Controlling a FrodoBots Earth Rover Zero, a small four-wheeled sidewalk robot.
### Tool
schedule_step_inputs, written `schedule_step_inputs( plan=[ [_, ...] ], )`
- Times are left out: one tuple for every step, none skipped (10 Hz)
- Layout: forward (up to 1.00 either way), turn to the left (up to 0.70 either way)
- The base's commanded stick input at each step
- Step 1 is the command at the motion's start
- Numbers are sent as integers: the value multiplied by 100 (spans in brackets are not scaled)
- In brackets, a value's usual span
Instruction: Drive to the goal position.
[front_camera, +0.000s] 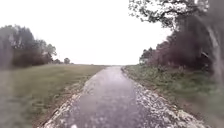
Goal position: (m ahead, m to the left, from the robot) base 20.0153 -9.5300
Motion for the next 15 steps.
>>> schedule_step_inputs(
  plan=[
    [70,0],
    [70,0],
    [70,0],
    [70,0],
    [70,0],
    [70,0],
    [70,0],
    [70,0],
    [70,0],
    [70,0],
    [70,0],
    [70,0],
    [70,0],
    [70,0],
    [70,0]
  ],
)
